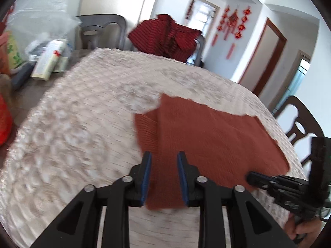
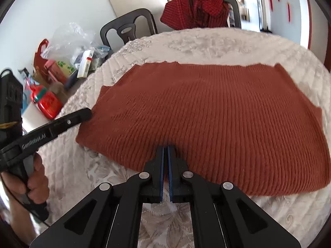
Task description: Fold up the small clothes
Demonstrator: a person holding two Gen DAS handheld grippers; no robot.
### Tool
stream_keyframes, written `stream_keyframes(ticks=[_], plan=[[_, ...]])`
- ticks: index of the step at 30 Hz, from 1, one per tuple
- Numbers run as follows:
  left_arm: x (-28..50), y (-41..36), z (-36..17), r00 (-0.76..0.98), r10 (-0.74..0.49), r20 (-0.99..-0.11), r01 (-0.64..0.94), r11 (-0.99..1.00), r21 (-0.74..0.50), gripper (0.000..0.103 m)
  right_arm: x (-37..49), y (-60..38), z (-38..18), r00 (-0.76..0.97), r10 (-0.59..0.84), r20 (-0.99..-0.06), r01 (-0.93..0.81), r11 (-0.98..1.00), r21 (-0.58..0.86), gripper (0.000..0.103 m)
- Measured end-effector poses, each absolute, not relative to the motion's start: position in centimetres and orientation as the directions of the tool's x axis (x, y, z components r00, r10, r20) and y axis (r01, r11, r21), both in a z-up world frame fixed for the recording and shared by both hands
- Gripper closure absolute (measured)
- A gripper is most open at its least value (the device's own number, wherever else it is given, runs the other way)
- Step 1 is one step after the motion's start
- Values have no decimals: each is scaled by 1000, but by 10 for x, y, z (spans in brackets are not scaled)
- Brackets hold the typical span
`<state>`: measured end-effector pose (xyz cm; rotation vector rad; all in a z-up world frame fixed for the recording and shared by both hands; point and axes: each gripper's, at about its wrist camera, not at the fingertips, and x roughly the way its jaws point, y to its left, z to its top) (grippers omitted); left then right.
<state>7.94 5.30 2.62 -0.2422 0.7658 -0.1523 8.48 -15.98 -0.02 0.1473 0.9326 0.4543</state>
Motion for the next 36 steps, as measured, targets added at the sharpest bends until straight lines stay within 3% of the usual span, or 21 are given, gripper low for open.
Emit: stream_keyframes(ticks=[8,14,20,24,29,33,36], plan=[[106,77,1,647,-347,-679,4,892,-452,55,91,-162,0,521,447,-727,-315,892,323,100],[129,66,1,647,-364,-670,16,885,-465,53,87,-161,-3,519,447,-728,-332,891,310,100],[127,47,4,652,-286,-702,28,934,-355,53,88,-165,-5,515,465,-720,-333,883,331,100],[118,41,5,649,-275,-710,35,942,-332,64,89,-167,-6,510,479,-714,-332,876,351,100],[115,39,5,648,-267,-713,36,946,-321,68,89,-169,-6,509,484,-712,-332,873,356,100],[122,39,5,641,-286,-712,50,942,-333,80,90,-170,-7,507,486,-712,-333,872,359,100],[123,41,6,641,-295,-708,41,935,-352,82,89,-169,-4,511,481,-712,-331,875,353,100]])
